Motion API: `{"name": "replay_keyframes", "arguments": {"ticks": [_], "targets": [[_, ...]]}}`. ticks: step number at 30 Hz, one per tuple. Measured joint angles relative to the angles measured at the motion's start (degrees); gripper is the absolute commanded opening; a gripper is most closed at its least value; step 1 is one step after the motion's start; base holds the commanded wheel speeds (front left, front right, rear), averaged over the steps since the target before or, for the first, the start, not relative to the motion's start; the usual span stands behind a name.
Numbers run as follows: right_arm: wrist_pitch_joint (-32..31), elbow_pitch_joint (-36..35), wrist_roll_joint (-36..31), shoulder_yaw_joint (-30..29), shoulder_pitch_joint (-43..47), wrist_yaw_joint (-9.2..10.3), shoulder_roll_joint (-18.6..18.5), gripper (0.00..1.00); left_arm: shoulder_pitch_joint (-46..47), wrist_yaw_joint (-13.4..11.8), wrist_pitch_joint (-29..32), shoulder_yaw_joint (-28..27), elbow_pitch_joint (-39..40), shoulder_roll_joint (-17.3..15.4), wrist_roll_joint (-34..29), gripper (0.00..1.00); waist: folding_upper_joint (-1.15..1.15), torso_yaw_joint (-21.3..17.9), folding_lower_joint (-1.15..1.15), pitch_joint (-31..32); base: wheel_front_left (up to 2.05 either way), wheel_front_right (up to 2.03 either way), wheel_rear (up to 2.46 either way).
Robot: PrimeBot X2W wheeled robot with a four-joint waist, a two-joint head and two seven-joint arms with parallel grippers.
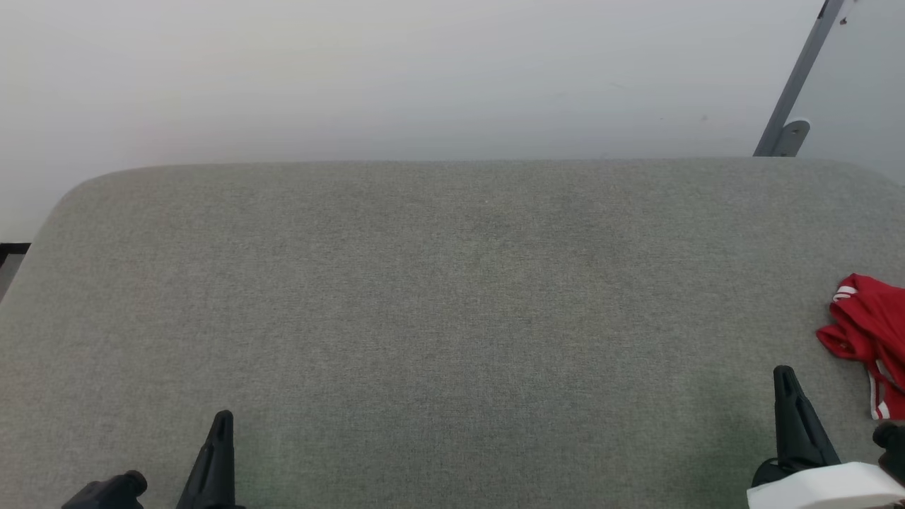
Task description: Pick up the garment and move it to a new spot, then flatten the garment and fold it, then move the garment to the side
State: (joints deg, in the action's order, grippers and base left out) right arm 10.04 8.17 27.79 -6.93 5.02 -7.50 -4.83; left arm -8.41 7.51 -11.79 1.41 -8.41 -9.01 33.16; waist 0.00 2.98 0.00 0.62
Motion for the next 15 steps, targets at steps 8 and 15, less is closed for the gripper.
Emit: {"name": "replay_keyframes", "arguments": {"ticks": [8,15], "targets": [[-2.2,0.8,8.2,0.0,-1.2,0.0,0.2,0.0,1.7,0.0,2.1,-0.6,-0.9,0.4,7.7,0.0,0.0,-0.2,0.0,-0.1,0.0,0.0,0.0],[-3.5,1.3,13.9,0.1,-2.3,0.0,0.4,0.0,3.0,0.0,3.5,-1.1,-1.4,1.0,13.4,0.0,0.0,-0.4,0.0,-0.1,0.0,0.0,0.0]]}}
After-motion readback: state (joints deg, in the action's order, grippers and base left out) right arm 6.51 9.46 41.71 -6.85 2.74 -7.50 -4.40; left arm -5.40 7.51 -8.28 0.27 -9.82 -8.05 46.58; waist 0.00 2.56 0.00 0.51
